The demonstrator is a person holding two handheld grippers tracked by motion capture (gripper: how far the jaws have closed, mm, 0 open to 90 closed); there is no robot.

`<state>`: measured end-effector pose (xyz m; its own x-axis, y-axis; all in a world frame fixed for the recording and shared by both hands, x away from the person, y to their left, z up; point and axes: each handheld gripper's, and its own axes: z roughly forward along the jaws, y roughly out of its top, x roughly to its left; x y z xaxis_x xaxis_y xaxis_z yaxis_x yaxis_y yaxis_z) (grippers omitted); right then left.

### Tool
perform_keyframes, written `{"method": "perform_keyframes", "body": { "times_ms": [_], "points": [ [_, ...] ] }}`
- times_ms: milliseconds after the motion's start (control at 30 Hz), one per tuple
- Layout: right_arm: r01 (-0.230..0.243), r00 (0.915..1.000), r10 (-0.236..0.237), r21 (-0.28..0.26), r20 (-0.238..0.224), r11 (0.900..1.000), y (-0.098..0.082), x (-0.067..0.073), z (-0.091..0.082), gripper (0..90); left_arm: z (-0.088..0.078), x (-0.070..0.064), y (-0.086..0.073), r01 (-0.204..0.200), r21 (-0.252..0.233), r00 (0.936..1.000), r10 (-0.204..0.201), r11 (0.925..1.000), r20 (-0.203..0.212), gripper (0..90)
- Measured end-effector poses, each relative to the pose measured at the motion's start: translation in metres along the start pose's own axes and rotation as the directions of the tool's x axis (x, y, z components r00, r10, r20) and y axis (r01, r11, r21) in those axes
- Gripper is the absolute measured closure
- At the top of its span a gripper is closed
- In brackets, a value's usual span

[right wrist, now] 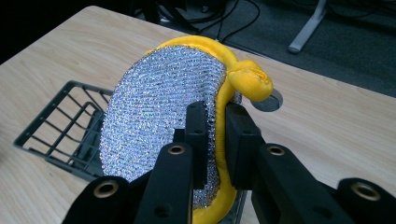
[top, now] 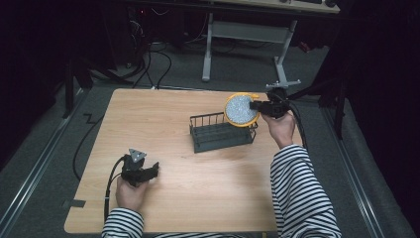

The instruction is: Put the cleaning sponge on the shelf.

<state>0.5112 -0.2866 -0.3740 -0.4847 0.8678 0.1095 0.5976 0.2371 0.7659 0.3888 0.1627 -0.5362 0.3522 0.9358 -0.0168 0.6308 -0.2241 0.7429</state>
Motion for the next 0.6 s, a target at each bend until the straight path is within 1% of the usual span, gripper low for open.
{"method": "perform_keyframes", "body": {
  "times_ms": [100,167,233,400,467,500,600],
  "points": [
    [0.008,0.9999,-0.008,0.001,0.010,1.000,0.000,0.000,0.006,80.9,0.000,0.000,0.000,-0.001,0.000,1.0000,0.001,1.0000,0.001,30.0],
    [0.001,0.9998,-0.001,0.008,0.020,1.000,-0.001,-0.001,0.012,80.8,0.000,0.000,0.000,0.000,0.000,1.0000,0.000,1.0000,0.002,30.0],
    [0.005,0.9996,-0.006,0.015,0.028,1.000,-0.002,-0.002,0.015,80.6,0.000,0.000,0.000,0.000,0.000,1.0000,0.000,1.0000,0.002,30.0],
    [-0.004,0.9996,0.004,0.017,0.027,1.000,-0.003,-0.003,0.020,80.2,0.000,0.001,0.000,0.005,-0.002,1.0000,-0.005,1.0000,0.007,30.0],
    [0.003,0.9995,-0.004,0.025,0.031,1.000,-0.003,-0.003,0.022,80.1,0.000,0.001,0.000,0.007,-0.002,0.9999,-0.007,1.0000,0.010,30.0],
    [0.013,0.9989,-0.014,0.038,0.045,0.999,-0.004,-0.002,0.026,79.9,0.000,0.001,0.000,0.007,-0.002,0.9999,-0.007,1.0000,0.010,30.0],
    [0.012,0.9988,-0.014,0.044,0.046,0.999,-0.004,-0.003,0.028,79.7,0.000,0.001,0.000,0.007,-0.003,0.9999,-0.007,1.0000,0.009,30.0]
  ]
}}
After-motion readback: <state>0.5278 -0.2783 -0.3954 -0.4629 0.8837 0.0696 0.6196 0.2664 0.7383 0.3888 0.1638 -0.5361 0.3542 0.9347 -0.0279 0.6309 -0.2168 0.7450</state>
